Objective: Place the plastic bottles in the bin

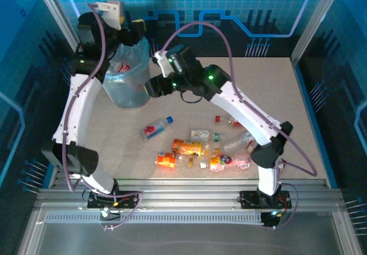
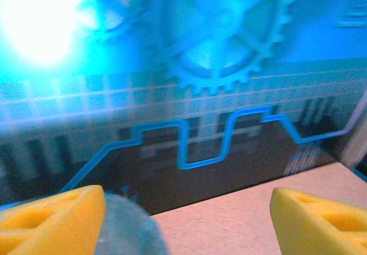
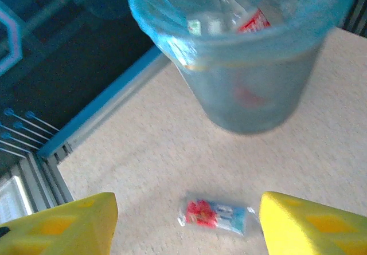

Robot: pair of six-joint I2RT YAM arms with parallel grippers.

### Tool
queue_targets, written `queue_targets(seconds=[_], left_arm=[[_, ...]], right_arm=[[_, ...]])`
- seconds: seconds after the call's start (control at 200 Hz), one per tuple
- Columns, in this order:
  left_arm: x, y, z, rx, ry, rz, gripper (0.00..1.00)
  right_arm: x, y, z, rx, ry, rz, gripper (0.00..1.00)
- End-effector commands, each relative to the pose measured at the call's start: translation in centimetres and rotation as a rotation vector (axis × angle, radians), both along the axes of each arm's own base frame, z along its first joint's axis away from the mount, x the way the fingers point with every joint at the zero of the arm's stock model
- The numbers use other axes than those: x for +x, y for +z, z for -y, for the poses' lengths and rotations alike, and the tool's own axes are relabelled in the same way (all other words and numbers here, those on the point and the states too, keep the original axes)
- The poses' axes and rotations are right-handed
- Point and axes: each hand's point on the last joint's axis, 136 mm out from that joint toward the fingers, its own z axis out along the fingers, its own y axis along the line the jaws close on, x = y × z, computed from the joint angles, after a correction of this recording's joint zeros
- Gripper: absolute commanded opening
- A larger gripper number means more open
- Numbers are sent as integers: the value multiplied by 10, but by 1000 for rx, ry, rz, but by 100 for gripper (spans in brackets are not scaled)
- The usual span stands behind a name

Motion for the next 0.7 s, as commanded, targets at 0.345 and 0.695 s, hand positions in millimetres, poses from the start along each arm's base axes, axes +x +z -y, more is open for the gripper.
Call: queue_targets(seconds=[0.345, 0.695], left_arm=[[-89, -62, 140, 290, -333, -128, 77], [-198, -166, 210, 507, -715, -167, 78]], right_arm=[[-51, -39, 151, -174, -135, 43, 66], [-142, -111, 197, -506, 391, 260, 68]])
